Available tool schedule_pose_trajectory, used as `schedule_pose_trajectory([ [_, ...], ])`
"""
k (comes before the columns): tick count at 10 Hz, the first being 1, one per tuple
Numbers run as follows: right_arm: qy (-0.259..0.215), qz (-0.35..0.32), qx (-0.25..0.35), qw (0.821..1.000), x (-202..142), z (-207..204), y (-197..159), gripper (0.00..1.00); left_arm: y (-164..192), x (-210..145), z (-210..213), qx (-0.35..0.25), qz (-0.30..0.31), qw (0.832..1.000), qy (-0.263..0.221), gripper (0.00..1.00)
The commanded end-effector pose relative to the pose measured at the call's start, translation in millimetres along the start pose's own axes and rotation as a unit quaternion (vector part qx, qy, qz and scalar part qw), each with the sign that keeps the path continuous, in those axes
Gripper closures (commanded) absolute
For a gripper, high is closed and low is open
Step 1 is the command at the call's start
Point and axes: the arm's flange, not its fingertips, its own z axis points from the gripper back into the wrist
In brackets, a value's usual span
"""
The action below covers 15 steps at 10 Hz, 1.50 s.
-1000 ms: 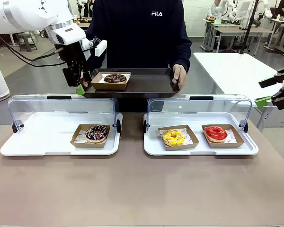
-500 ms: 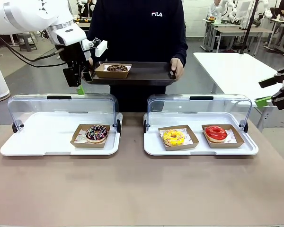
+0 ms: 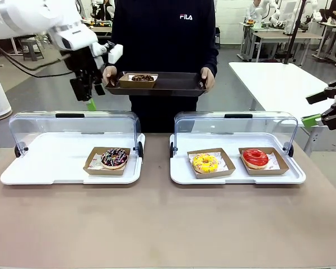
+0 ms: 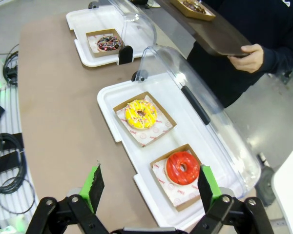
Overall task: Provide the desired donut to the person.
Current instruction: Pick up and lift the Paper togo box containing the Donut pointed at by the person.
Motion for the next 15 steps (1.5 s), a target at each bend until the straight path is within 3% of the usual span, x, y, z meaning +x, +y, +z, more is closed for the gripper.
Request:
schedule_pose_trajectory([
  [1,-0.01,0.002,0.006,1.0,-1,-2,-2,0.0,-51,-68,25,-0.023,0.069,0.995,-0.075,0.0],
  [3,-0.01,0.002,0.006,1.0,-1,-2,-2,0.0,-94,-124,11,-0.007,0.141,0.98,-0.14,0.0],
  [5,-0.01,0.002,0.006,1.0,-1,-2,-2,0.0,-129,-165,-10,0.001,0.164,0.965,-0.204,0.0],
  [9,-0.01,0.002,0.006,1.0,-1,-2,-2,0.0,-171,-217,-56,0.039,0.163,0.936,-0.309,0.0],
  [11,-0.01,0.002,0.006,1.0,-1,-2,-2,0.0,-192,-238,-62,0.059,0.178,0.925,-0.33,0.0],
  [13,-0.01,0.002,0.006,1.0,-1,-2,-2,0.0,-201,-256,-55,0.115,0.175,0.924,-0.32,0.0],
  [15,-0.01,0.002,0.006,1.0,-1,-2,-2,0.0,-199,-265,-50,0.128,0.174,0.922,-0.321,0.0],
])
